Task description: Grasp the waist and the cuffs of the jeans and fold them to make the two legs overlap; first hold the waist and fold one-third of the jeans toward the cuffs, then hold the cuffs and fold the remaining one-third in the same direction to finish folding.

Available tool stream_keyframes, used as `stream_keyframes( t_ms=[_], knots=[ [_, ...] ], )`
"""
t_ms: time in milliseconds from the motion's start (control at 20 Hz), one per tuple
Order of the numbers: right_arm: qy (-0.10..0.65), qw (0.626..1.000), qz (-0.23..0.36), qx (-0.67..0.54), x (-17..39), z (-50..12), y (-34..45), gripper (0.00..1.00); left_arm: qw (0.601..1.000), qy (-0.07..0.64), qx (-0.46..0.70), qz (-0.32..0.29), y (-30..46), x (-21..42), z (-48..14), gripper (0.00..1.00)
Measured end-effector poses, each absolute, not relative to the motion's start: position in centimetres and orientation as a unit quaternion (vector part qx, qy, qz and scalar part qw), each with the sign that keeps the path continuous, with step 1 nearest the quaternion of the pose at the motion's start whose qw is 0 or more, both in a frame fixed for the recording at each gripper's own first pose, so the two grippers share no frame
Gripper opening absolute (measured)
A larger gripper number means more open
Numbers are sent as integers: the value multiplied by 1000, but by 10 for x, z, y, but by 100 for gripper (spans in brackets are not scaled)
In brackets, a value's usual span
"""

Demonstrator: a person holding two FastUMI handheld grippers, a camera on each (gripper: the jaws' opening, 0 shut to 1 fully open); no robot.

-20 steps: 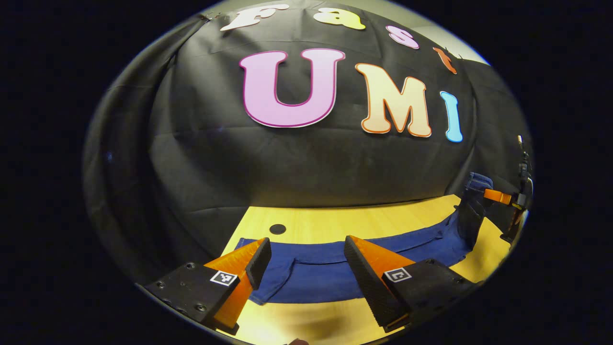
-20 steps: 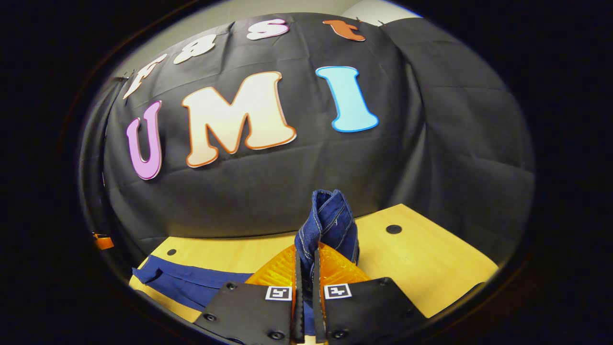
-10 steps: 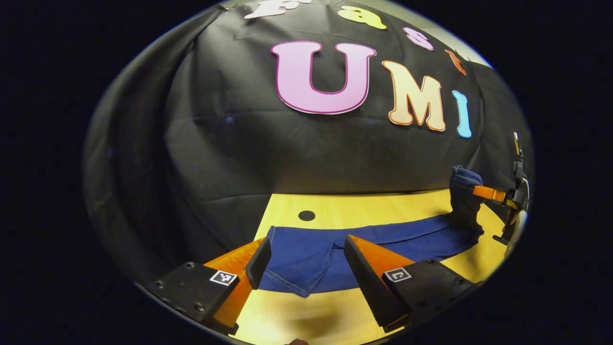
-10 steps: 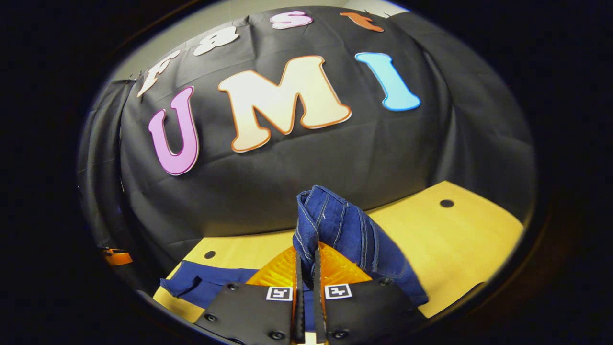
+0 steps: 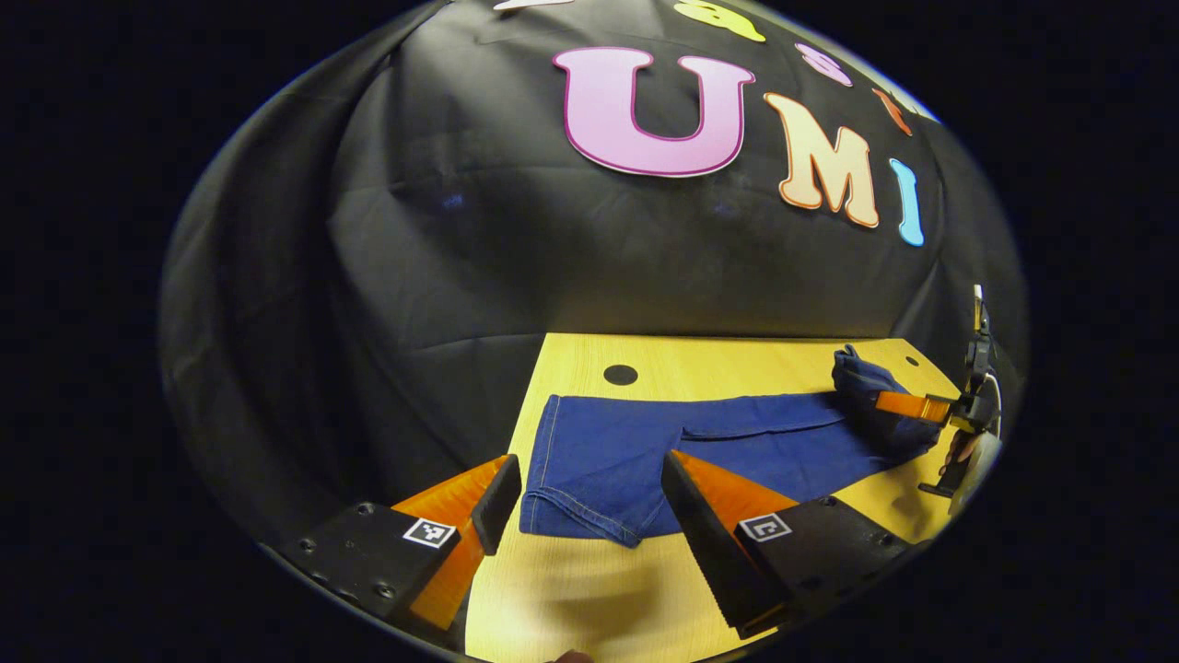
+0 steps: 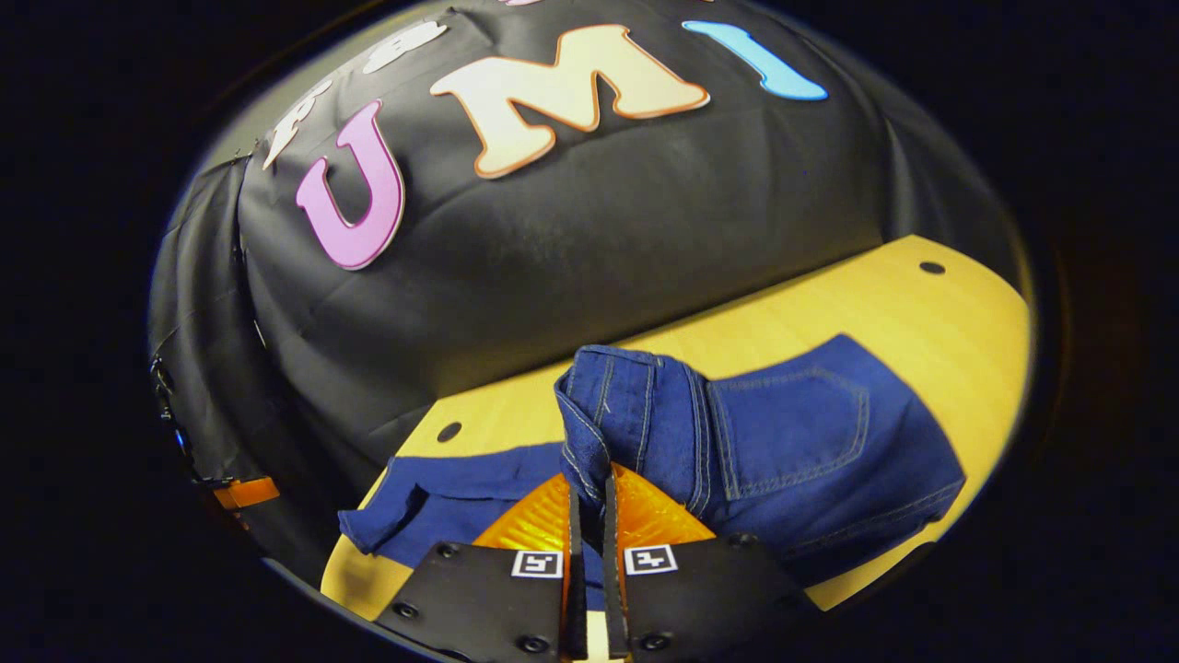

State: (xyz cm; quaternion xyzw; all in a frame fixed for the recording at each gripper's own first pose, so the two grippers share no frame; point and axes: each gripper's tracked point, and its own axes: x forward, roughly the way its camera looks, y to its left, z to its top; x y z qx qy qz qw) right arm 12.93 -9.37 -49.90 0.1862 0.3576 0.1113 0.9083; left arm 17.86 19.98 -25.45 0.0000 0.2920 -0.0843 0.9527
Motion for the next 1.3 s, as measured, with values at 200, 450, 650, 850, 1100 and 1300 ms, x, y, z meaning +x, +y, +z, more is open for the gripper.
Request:
stream_keyframes(
  t_ms=[200, 450, 650, 850, 1100, 1300],
  knots=[
    [403, 882, 120, 212, 112, -521, -80, 13, 945, 316, -10, -86, 205, 180, -279, 96],
    [372, 904, 116, 175, 119, -483, -99, 91, 936, 342, -21, -81, 216, 194, -319, 96],
    [354, 918, 110, 141, 125, -450, -129, 97, 925, 372, -20, -79, 220, 208, -362, 96],
    [341, 925, 93, 139, 124, -431, -150, 97, 907, 414, -16, -80, 219, 208, -397, 95],
    [343, 927, 85, 124, 118, -426, -168, 98, 904, 419, -21, -81, 212, 208, -400, 89],
    [340, 928, 94, 122, 119, -426, -168, 98, 898, 427, -33, -104, 188, 203, -400, 45]
  ],
)
